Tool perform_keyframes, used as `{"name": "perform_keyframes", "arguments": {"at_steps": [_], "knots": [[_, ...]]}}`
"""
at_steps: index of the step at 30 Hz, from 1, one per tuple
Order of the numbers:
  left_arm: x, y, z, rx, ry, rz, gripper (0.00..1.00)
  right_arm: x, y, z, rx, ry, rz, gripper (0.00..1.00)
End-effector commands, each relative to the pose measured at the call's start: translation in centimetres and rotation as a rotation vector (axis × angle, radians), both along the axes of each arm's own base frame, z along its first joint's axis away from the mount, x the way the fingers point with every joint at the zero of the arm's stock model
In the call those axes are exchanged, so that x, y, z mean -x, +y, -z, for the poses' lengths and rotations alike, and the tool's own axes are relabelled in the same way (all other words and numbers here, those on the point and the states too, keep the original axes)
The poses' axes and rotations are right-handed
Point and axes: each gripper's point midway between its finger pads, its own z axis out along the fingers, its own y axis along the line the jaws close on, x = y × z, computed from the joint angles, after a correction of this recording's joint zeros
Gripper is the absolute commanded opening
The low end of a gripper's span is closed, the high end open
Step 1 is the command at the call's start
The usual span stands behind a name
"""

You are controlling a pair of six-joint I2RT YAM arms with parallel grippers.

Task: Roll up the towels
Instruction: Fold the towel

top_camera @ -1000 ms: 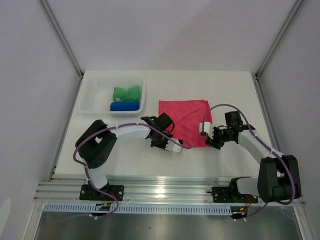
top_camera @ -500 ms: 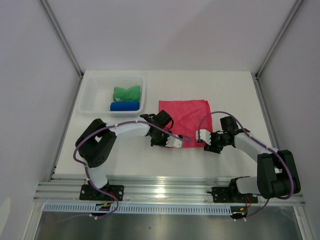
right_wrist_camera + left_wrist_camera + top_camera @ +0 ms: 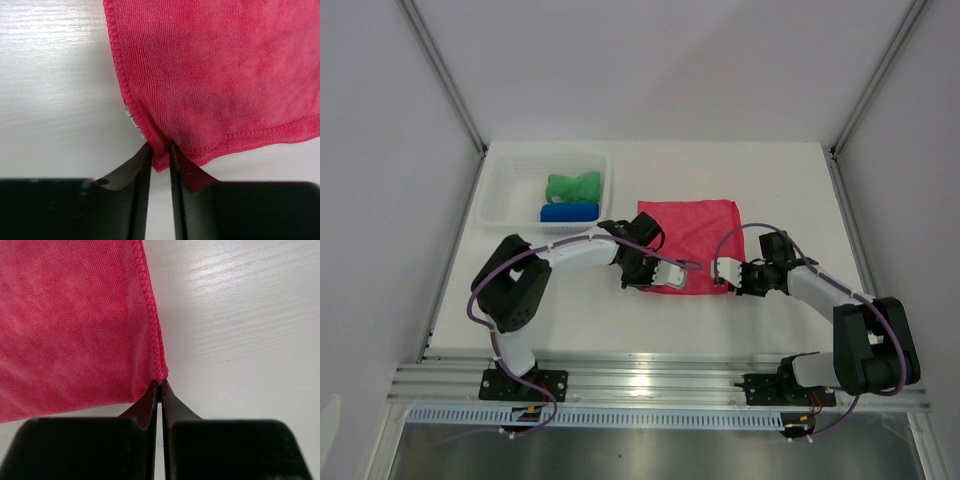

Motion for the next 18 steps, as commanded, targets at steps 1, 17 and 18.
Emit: {"name": "perform_keyframes", "arguments": {"at_steps": [1,17,18], "knots": [[0.0,-0.8,-1.0,0.051,0.056,-0.037,0.01,1.3,-0.6,1.4,0.042,0.044,-0.017,0.21],[1.8,0.4,-4.4,0.102,0.210,-0.216,0.01,6.3,1.8,-3.2,-0.032,0.209,-0.068,0.00],[2.3,0.6,-4.6,0.102,0.222,-0.216,0.01,6.9,1.9,-3.5,-0.033,0.229,-0.073,0.00]]}}
